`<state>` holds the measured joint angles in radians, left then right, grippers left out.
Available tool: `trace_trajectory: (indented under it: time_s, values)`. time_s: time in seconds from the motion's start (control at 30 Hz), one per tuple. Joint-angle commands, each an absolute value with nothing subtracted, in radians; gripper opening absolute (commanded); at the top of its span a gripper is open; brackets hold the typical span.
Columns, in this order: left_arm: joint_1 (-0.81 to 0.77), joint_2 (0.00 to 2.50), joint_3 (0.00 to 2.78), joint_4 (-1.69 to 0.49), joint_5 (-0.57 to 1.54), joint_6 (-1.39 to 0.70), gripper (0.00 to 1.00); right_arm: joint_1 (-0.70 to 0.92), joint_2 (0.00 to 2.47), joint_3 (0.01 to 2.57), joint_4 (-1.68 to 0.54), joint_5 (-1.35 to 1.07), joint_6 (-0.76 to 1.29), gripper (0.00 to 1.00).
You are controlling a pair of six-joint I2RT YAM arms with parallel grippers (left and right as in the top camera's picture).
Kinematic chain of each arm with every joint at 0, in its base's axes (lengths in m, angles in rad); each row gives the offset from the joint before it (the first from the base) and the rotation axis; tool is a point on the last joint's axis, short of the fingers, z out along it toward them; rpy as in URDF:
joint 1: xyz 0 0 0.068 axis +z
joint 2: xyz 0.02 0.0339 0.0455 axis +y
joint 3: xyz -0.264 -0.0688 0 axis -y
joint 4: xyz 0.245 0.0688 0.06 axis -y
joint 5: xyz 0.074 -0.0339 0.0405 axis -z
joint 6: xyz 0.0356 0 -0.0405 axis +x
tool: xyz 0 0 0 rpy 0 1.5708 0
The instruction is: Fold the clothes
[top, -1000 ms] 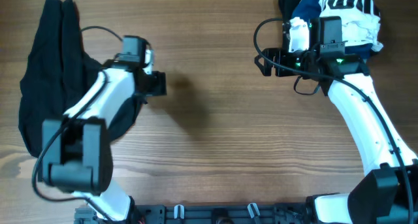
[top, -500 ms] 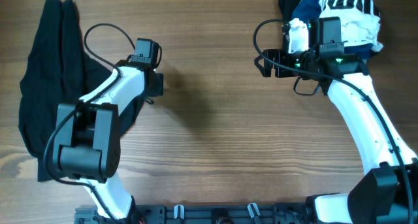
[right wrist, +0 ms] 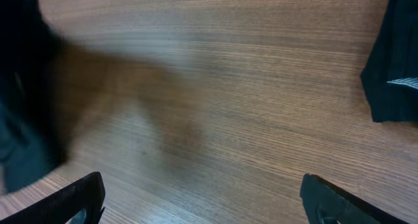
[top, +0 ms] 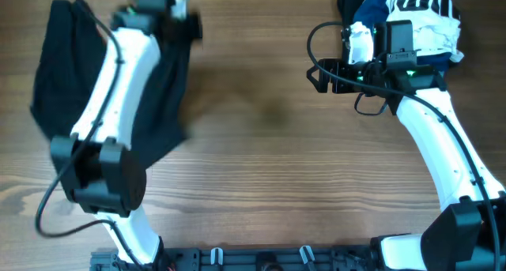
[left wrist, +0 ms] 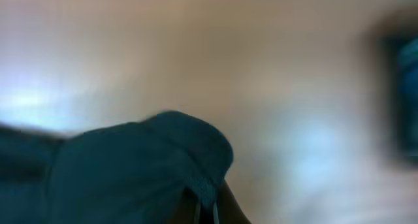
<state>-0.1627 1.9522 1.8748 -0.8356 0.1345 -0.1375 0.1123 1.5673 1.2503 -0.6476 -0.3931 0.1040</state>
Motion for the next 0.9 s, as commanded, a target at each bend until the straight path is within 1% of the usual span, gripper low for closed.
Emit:
trace_trajectory:
  time_s: [0.0, 0.13, 0.27, 0.4, 0.43, 0.47, 0.5, 0.53, 0.57, 0.6, 0.67, 0.87]
  values:
    - [-0.167, 1.909, 2.162, -0.808, 0.384, -0.243, 0.04, 0.109, 1.58, 1.268, -0.64, -0.433, 0.106, 0.99]
    - [-0.167, 1.904, 2.318, -0.802, 0.447, -0.279, 0.04, 0.112, 1.58, 1.268, -0.597, -0.501, 0.076, 0.99]
    - [-0.167, 1.87, 2.333, -0.786, 0.458, -0.329, 0.04, 0.115, 1.58, 1.268, -0.543, -0.542, 0.078, 0.99]
    - [-0.189, 1.847, 2.333, -0.776, 0.46, -0.331, 0.04, 0.137, 1.58, 1.268, -0.509, -0.549, 0.079, 0.99]
    - [-0.197, 1.845, 2.333, -0.777, 0.46, -0.331, 0.04, 0.143, 1.58, 1.268, -0.506, -0.554, 0.08, 0.98]
    - [-0.207, 1.845, 2.333, -0.78, 0.46, -0.33, 0.04, 0.149, 1.58, 1.268, -0.5, -0.57, 0.078, 0.95]
    - [-0.219, 1.846, 2.332, -0.79, 0.46, -0.33, 0.04, 0.155, 1.579, 1.268, -0.488, -0.619, 0.043, 0.92]
    - [-0.23, 1.846, 2.332, -0.801, 0.459, -0.329, 0.04, 0.165, 1.574, 1.268, -0.476, -0.674, -0.027, 0.91]
    - [-0.242, 1.848, 2.33, -0.812, 0.455, -0.326, 0.04, 0.175, 1.568, 1.269, -0.462, -0.69, -0.057, 0.91]
    - [-0.255, 1.848, 2.328, -0.825, 0.45, -0.321, 0.04, 0.182, 1.563, 1.271, -0.448, -0.688, -0.06, 0.93]
    - [-0.276, 1.85, 2.328, -0.839, 0.422, -0.323, 0.04, 0.189, 1.56, 1.271, -0.409, -0.689, -0.057, 0.94]
    - [-0.284, 1.845, 2.328, -0.764, 0.426, -0.377, 0.04, 0.2, 1.569, 1.269, -0.402, -0.68, -0.057, 0.94]
